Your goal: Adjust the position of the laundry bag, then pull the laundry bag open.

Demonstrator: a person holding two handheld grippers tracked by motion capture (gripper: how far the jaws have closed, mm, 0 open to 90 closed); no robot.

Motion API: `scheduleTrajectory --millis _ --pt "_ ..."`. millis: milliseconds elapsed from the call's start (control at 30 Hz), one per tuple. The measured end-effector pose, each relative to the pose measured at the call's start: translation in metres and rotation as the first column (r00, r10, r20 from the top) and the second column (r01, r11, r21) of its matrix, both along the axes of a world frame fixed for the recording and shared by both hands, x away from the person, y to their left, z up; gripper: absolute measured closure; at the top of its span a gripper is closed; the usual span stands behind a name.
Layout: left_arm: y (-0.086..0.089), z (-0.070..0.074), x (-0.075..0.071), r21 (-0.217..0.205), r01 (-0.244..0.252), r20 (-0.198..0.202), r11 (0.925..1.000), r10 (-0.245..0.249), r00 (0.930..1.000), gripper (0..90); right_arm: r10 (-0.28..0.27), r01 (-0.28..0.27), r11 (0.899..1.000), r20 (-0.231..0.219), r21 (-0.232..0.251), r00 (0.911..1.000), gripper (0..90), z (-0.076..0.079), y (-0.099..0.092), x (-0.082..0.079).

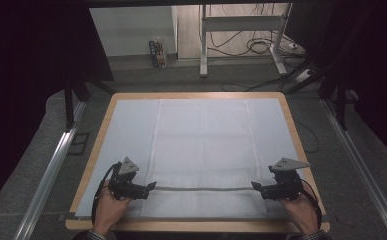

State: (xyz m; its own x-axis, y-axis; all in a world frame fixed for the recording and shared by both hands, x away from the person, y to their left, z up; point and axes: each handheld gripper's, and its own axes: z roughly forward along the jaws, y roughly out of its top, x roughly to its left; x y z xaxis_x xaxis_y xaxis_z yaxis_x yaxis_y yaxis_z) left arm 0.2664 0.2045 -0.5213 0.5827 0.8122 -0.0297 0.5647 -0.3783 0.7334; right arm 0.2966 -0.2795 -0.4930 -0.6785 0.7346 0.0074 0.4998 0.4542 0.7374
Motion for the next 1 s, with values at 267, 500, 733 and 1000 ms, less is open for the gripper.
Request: scheduleTrajectory --millis 267,500,733,1000 --pt "0.006 -0.003 -0.007 -0.011 0.008 0.03 0.9999 -0.007 0.9995 1.1 0.02 -0.02 1.0 -0.028 0.008 0.9994 3.3 -0.004 -0.003 -0.009" --pt "0.006 -0.004 -0.01 -0.033 0.019 0.027 0.9993 -0.019 0.9995 0.1 0.018 -0.017 1.0 -0.036 0.022 0.9992 0.5 -0.005 -0.007 -0.012" --pt "0.006 -0.005 -0.01 -0.046 0.024 0.032 0.9987 -0.023 0.9992 0.0 0.009 -0.009 1.0 -0.022 0.005 0.9997 0.0 -0.005 -0.007 -0.014" --pt "0.003 -0.006 -0.01 -0.019 0.042 0.045 0.999 -0.041 0.9981 0.0 0.018 -0.019 1.0 -0.039 -0.022 0.9991 0.0 -0.007 -0.004 -0.018"
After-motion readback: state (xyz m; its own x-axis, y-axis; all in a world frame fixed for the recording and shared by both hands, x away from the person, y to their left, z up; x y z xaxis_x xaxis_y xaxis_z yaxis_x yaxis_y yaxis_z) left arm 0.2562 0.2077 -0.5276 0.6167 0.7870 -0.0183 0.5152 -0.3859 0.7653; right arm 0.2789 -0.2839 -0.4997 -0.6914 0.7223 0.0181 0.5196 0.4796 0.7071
